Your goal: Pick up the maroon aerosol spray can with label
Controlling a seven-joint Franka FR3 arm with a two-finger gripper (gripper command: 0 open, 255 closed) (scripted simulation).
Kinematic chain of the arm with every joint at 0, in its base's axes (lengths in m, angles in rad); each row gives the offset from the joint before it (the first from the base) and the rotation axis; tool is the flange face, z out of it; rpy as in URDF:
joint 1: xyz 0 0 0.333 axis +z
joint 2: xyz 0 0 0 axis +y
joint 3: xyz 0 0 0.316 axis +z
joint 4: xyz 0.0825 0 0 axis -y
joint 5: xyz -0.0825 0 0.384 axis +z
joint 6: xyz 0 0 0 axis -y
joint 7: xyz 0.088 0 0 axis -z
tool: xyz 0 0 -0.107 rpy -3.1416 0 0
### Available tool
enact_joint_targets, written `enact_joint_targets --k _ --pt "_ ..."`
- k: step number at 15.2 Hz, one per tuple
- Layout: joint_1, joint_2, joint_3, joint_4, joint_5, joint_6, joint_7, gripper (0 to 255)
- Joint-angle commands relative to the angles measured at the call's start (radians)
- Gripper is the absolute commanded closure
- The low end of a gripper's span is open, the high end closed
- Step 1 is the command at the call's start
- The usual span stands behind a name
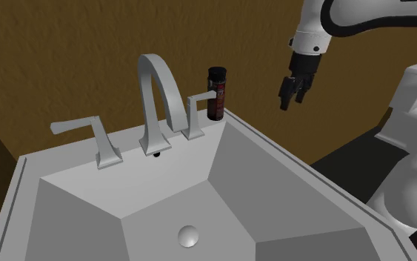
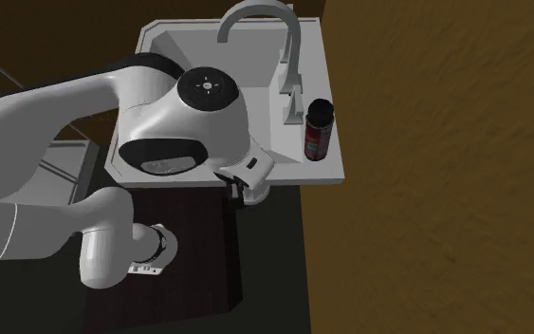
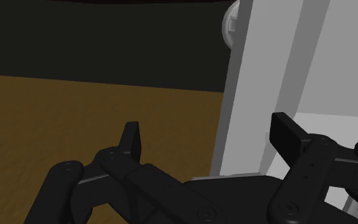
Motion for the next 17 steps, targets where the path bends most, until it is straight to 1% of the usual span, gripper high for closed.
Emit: enact_joint_targets --k 1,5,9,13,17 --pt "0.000 0.073 0.030 0.077 0.003 0.009 0.042 0" --pt "-0.002 0.202 0.082 0.229 -0.008 0.009 0.120 0" --pt "-0.004 0.340 0.132 0.401 -0.037 -0.007 0.201 0" --pt "0.002 0.489 0.180 0.603 -0.087 -0.046 0.285 0" --pt "0.027 0.662 0.223 0.848 -0.161 -0.114 0.369 0"
